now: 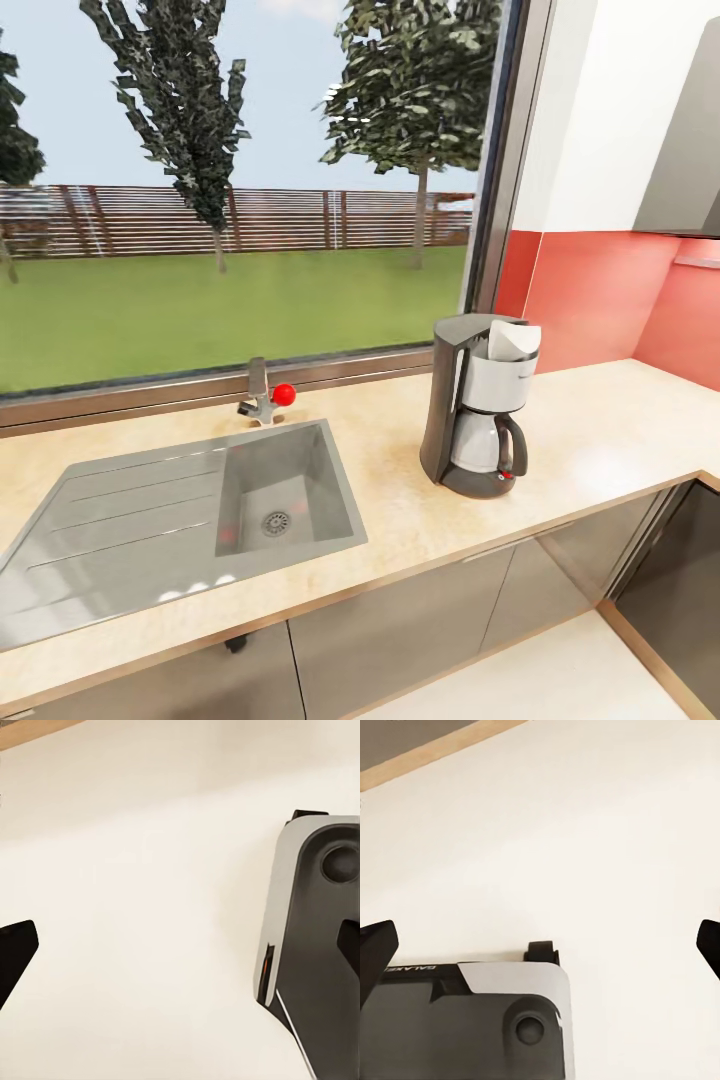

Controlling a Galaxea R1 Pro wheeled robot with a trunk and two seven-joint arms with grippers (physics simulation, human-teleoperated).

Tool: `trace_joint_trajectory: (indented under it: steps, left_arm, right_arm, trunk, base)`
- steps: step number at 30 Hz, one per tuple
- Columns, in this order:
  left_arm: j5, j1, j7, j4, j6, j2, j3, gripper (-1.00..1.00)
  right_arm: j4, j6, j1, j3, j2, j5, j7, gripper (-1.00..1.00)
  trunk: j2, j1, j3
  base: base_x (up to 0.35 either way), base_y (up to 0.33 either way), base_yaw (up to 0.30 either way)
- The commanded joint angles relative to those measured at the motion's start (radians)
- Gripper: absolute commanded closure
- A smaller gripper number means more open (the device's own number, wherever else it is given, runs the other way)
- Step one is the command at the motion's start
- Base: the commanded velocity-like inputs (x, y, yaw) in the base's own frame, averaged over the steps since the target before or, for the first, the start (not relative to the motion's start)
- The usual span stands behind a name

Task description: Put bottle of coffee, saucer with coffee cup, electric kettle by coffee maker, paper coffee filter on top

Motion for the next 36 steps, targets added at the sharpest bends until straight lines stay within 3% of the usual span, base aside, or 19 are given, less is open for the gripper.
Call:
trace_joint_trajectory:
  steps: [1, 10, 36]
  left_arm:
    - [0.005, 0.0, -0.002, -0.002, -0.002, 0.0, 0.004, -1.0]
    - [0.005, 0.0, -0.001, -0.003, 0.0, 0.0, 0.004, -1.0]
    - [0.006, -0.001, 0.0, -0.005, -0.003, 0.0, 0.006, -1.0]
  right_arm:
    - [-0.002, 0.005, 0.0, -0.006, 0.0, -0.001, 0.004, -1.0]
    - [-0.002, 0.004, 0.0, -0.005, -0.002, -0.001, 0.005, -1.0]
    - [-0.002, 0.007, 0.0, -0.005, 0.0, -0.001, 0.001, -1.0]
  trunk:
    - [-0.002, 0.0, -0.002]
    - [-0.002, 0.0, -0.002]
    - [-0.002, 0.0, -0.007]
  base:
    - [0.0, 0.0, 0.0]
    - [0.0, 0.0, 0.105]
    - [0.0, 0.0, 0.268]
